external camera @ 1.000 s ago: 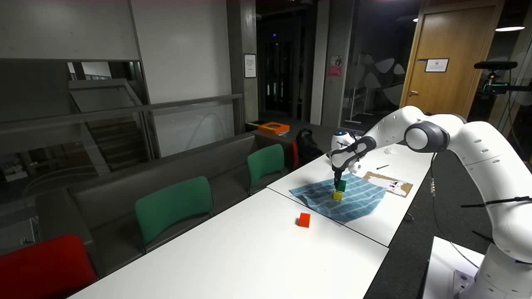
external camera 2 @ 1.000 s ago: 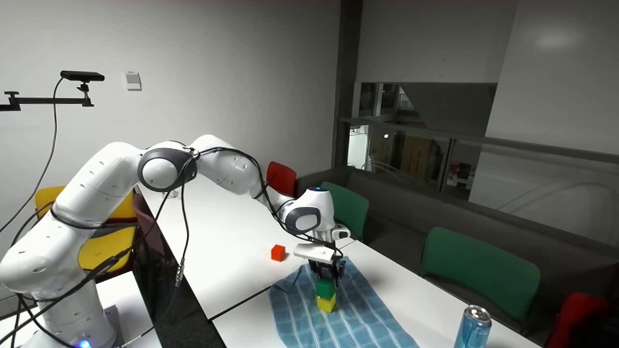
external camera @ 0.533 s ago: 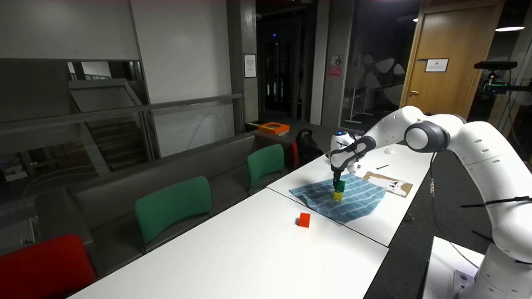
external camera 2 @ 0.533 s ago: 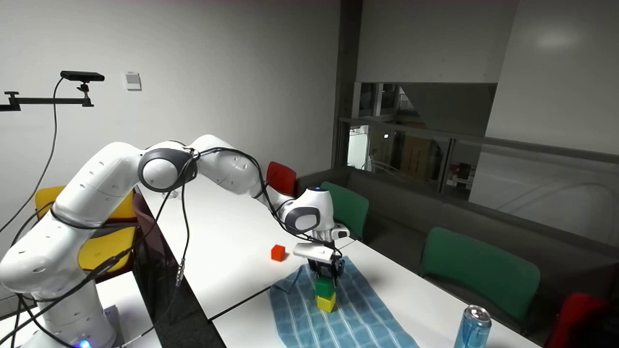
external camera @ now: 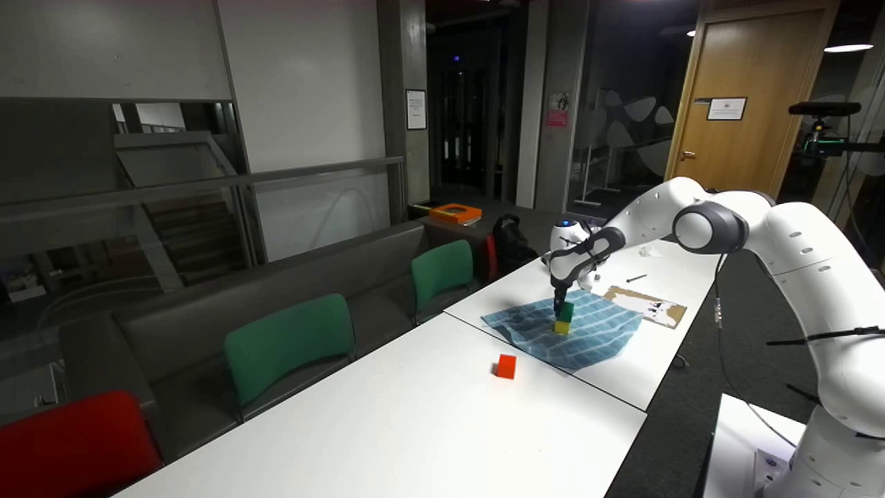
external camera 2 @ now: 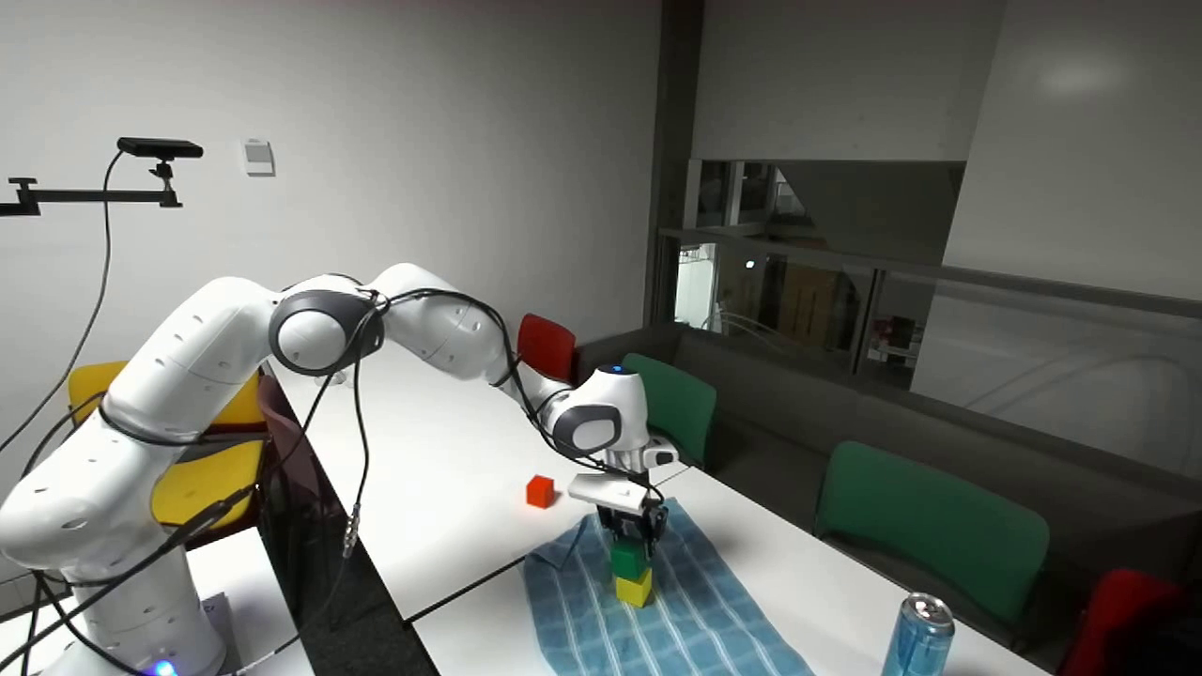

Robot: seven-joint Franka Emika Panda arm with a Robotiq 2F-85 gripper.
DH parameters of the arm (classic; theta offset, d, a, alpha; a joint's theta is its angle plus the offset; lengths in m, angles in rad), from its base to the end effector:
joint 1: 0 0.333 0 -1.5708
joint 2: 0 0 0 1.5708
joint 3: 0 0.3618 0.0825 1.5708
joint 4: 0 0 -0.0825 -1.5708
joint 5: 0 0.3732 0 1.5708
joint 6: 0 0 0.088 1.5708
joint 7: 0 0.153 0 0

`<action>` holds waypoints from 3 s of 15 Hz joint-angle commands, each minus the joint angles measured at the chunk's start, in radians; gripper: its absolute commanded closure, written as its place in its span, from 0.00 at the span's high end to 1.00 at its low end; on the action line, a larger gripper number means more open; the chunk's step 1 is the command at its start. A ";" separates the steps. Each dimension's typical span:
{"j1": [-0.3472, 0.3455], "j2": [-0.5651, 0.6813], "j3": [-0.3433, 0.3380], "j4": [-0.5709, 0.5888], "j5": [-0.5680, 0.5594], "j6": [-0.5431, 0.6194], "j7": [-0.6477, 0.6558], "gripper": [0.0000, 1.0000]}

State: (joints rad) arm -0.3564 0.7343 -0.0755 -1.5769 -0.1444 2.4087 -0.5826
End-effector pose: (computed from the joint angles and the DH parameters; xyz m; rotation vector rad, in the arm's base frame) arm 0.6713 -0.3062 0.2135 2.9339 0.4065 0.0175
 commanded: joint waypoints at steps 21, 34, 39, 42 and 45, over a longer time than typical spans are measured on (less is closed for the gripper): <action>-0.061 0.025 0.054 0.060 0.062 -0.053 -0.103 0.31; -0.037 -0.046 0.024 -0.031 0.043 0.016 -0.033 1.00; -0.006 -0.191 -0.017 -0.201 0.016 0.156 0.061 1.00; 0.023 -0.261 -0.017 -0.275 0.024 0.175 0.139 1.00; 0.079 -0.296 -0.018 -0.304 0.011 0.132 0.210 1.00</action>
State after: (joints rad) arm -0.3370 0.5178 -0.0758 -1.7903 -0.1136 2.5455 -0.4460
